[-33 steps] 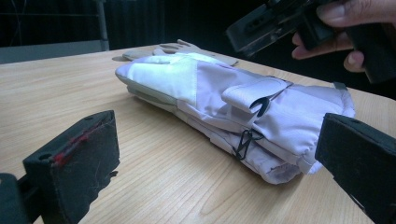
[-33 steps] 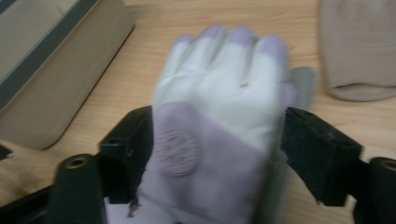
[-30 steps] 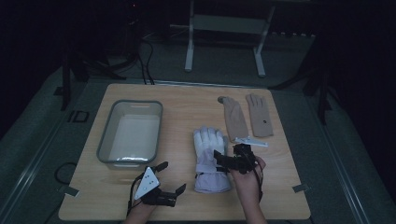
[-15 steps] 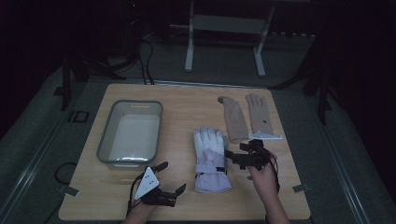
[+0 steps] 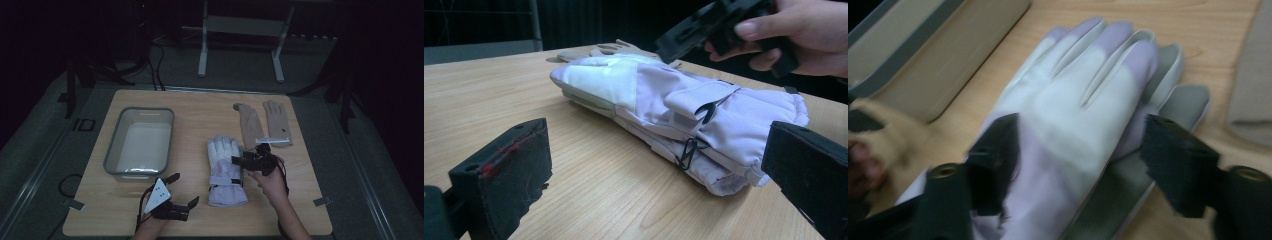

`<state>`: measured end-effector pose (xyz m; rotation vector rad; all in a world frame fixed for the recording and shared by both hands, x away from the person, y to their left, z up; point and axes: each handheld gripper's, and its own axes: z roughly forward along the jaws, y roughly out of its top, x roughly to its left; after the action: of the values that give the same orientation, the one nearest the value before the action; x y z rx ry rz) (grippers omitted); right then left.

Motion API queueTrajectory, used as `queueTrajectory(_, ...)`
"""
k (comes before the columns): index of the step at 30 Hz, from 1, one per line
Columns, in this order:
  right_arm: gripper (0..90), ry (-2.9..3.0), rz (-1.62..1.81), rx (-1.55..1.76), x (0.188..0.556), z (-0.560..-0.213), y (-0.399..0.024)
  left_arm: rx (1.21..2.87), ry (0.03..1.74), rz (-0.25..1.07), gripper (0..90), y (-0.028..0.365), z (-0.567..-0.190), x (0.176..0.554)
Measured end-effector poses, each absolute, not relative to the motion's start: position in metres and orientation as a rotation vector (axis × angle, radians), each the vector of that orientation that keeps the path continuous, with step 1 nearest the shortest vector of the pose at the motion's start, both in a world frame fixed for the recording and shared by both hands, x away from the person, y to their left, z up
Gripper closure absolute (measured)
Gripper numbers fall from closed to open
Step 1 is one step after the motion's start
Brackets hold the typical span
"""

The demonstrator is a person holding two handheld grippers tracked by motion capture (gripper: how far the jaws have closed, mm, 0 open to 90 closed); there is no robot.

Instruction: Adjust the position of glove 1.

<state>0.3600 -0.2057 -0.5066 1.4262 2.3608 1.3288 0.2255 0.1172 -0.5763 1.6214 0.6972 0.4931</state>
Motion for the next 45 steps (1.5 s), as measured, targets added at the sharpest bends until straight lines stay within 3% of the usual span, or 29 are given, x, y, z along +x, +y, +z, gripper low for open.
queueTrajectory(4, 44.0, 2.408, 1.253, 1.454, 0.372, -0.513, -0.199, 1.619, 0.696, 0.49, 0.2, 0.117, -0.576, 0.226)
queueTrajectory(5, 54.8, 2.43, 1.223, 1.469, 0.375, -0.517, -0.198, 1.619, 0.697, 0.49, 0.2, 0.117, -0.576, 0.226)
queueTrajectory(6, 54.8, 2.43, 1.223, 1.469, 0.375, -0.517, -0.198, 1.619, 0.696, 0.49, 0.2, 0.117, -0.576, 0.226)
queueTrajectory(7, 61.1, 2.431, 1.226, 1.471, 0.375, -0.518, -0.198, 1.619, 0.696, 0.49, 0.2, 0.117, -0.576, 0.226)
queueTrajectory(8, 77.5, 2.436, 1.249, 1.466, 0.375, -0.518, -0.2, 1.619, 0.696, 0.491, 0.2, 0.117, -0.576, 0.226)
queueTrajectory(11, 83.7, 2.421, 1.28, 1.427, 0.37, -0.512, -0.2, 1.62, 0.696, 0.489, 0.2, 0.118, -0.576, 0.226)
queueTrajectory(22, 84.8, 2.301, 1.449, 1.424, 0.355, -0.489, -0.207, 1.62, 0.692, 0.491, 0.2, 0.117, -0.576, 0.225)
queueTrajectory(35, 82.6, 2.279, 1.26, 1.563, 0.361, -0.514, -0.22, 1.66, 0.746, 0.485, 0.2, 0.115, -0.575, 0.228)
queueTrajectory(45, 50.8, 2.302, 1.321, 1.461, 0.35, -0.5, -0.226, 1.751, 0.827, 0.396, 0.2, 0.096, -0.564, 0.228)
